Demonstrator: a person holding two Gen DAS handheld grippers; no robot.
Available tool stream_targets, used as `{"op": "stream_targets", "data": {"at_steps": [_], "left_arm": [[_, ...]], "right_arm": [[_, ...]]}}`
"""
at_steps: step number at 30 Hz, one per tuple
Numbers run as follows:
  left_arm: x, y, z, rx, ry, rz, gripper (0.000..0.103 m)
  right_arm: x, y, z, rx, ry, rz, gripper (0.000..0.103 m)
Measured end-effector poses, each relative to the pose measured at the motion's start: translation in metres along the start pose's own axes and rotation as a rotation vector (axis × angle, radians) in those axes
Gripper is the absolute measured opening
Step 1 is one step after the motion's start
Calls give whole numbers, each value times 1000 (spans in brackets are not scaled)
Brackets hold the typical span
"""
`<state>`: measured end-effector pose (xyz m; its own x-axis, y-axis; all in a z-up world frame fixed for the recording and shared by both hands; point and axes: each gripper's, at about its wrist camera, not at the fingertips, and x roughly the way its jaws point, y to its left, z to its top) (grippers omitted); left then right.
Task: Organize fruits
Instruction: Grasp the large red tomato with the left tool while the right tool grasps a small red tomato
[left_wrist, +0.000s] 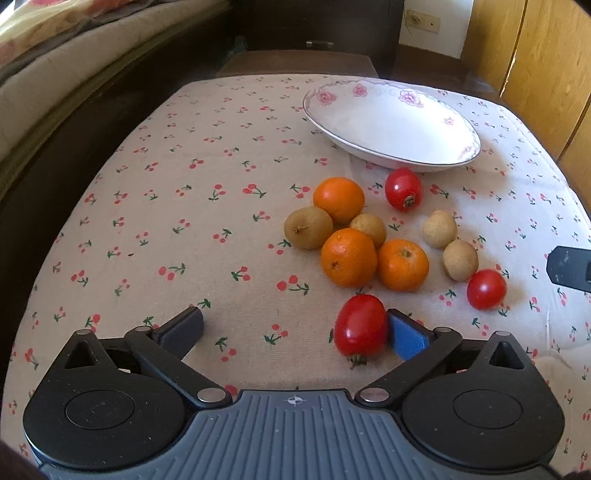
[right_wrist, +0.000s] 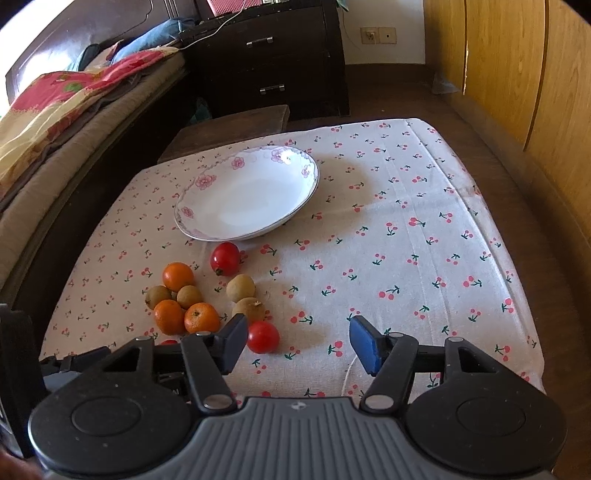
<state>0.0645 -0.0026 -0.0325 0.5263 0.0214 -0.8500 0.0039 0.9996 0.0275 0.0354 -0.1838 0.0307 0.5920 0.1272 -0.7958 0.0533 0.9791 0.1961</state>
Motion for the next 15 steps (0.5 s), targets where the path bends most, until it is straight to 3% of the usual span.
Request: {"op": "stream_targets", "data": {"at_steps": [3,5,7,15], "left_arm": [[-2,-1,-1,15,-15,-6,98],[-5,-3,0,39,-37,-40,81],[-5,-6,4,60,-37,-49,74],[-10,-3,-1,85,-54,-102,56]], "right_arm": [[4,-3,2,13,11,-1,57],[8,-4,4,13,19,-1,55],[12,-4,6,13,25,-3,53],[27,1,3,-14,67,4,50]]}}
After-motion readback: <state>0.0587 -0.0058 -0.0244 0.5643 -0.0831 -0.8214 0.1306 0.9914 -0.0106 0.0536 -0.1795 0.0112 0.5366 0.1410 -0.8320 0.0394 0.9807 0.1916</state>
